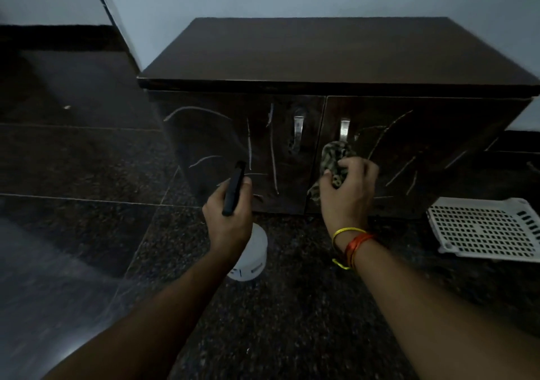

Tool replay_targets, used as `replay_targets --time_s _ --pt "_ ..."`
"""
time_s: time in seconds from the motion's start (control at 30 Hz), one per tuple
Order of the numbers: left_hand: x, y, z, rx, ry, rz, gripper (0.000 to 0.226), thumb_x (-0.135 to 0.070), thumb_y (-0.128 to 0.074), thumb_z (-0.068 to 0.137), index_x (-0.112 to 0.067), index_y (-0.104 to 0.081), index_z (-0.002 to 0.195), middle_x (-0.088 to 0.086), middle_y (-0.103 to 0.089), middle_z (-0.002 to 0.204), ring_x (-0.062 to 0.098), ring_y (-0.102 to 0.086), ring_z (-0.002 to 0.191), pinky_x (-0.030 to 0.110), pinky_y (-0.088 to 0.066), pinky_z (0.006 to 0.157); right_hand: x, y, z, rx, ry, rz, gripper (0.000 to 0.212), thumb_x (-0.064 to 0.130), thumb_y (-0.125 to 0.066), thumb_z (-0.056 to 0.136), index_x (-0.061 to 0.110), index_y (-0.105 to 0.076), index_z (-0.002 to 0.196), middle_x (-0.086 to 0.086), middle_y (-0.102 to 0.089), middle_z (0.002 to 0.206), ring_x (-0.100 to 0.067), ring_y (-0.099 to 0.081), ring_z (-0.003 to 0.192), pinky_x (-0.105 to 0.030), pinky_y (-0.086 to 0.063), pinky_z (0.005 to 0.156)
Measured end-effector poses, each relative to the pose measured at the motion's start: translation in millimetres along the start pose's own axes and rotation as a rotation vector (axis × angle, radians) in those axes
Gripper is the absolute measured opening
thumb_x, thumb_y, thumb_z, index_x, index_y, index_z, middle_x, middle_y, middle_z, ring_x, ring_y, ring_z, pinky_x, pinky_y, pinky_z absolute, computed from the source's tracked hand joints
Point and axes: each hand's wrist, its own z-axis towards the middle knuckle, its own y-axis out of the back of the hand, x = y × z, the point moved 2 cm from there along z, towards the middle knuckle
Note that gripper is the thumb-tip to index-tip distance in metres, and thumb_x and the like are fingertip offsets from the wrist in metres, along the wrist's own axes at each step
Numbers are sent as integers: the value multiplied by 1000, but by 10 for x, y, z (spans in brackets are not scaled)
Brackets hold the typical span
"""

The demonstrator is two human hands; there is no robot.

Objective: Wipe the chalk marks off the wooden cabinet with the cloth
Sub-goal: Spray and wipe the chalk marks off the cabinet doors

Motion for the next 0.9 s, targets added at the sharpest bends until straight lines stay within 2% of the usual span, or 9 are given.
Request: replay_targets --time_s 0.1,0.23,0.33,0.4,0.5,0.67,0.8,0.9 --pt "-32 105 57 -41 -11 -14 43 -39 -58 92 2 -57 79 32 -53 68 50 -52 60 57 -49 49 174 -73 -47 -5 49 49 23 8 -66 79 4 -56 99 -16 -44 116 -21 -48 95 -3 -27 72" --pt "-132 257 201 -98 -44 7 42 -35 -58 94 2 -56 73 35 -52 68 52 -52 60 56 -46 50 486 -201 -29 -17 165 107 21 6 -67 78 4 -56 95 -16 -45 112 -15 -44 92 8 -27 72" --pt "-146 375 272 -121 -51 25 38 -40 -57 90 -9 -57 69 35 -53 70 51 -53 62 55 -46 51 570 -309 -55 -7 193 121 20 8 -68 76 6 -56 92 -13 -44 110 -14 -45 91 5 -31 69" --pt "-84 468 285 -137 -34 38 40 -42 -57 90 -6 -58 71 34 -55 71 46 -53 59 54 -46 52 536 -372 -121 10 171 115 19 8 -68 76 8 -56 90 -10 -43 109 -14 -46 91 4 -30 67" --pt "51 573 245 -139 4 55 42 -36 -59 93 1 -56 73 32 -51 65 35 -50 55 55 -47 52 414 -410 -234 11 160 101 18 5 -69 74 6 -56 86 -11 -43 107 -14 -44 90 3 -28 72" --pt "387 745 51 -141 92 108 36 -29 -60 96 1 -60 77 33 -57 70 41 -54 57 56 -49 54 236 -479 -469 33 127 57 19 2 -71 71 5 -57 83 -14 -45 105 -15 -45 89 -7 -29 73" --pt "598 839 -131 -132 174 134 34 -26 -60 96 -1 -60 74 29 -55 66 30 -52 54 55 -49 52 160 -487 -611 72 92 41 19 1 -72 71 4 -59 83 -16 -46 106 -16 -43 87 -6 -27 74" --pt "699 882 -232 -117 212 157 33 -26 -60 96 -2 -61 74 29 -58 67 31 -53 54 52 -48 52 123 -482 -658 76 89 42 18 1 -72 70 4 -59 83 -17 -47 105 -16 -43 87 -7 -27 75"
